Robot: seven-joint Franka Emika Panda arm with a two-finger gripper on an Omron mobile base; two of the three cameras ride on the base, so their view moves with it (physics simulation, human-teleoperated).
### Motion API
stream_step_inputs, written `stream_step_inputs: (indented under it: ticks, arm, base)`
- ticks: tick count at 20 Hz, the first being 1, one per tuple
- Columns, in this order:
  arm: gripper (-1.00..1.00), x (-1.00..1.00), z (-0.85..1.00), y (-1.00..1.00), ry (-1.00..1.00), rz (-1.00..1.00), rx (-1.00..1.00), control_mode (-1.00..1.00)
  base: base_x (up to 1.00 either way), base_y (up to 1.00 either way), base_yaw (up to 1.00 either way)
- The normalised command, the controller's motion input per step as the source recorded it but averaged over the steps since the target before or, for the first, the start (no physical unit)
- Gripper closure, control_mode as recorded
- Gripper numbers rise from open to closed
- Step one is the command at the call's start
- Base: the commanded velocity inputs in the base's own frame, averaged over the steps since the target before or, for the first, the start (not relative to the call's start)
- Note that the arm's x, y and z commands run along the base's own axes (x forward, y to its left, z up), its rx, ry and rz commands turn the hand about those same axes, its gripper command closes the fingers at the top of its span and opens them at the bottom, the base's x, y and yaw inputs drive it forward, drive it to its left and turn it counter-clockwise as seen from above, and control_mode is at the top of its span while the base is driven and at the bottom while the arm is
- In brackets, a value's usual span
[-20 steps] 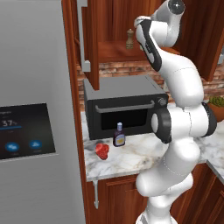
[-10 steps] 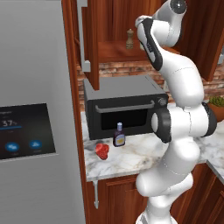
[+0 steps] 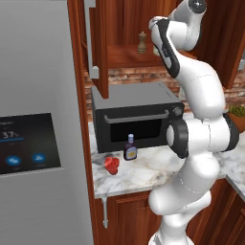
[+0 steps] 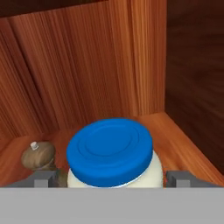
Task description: There are various items on the counter. Only move the condiments/shakers into the cabinet.
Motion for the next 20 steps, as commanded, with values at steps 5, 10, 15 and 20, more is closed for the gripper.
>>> stream_step_inputs:
  ticks: [5, 10, 15, 20]
  arm:
    - [-1.0, -0.66, -0.07, 0.0, -0.02, 0.0, 0.0, -1.0]
    - [-1.0, -0.99, -0.33, 0.0, -0.03, 0.0, 0.0, -1.0]
    - [-1.0, -1.0, -0.72, 0.11, -0.01, 0.01, -0.02, -1.0]
    - [-1.0, -1.0, -0.94, 0.31, 0.0, 0.05, -0.04, -1.0]
  base:
    - [0.0, 0.0, 0.0]
    - [0.0, 0.0, 0.0]
    - [0.0, 0.0, 0.0]
    - [0.0, 0.0, 0.0]
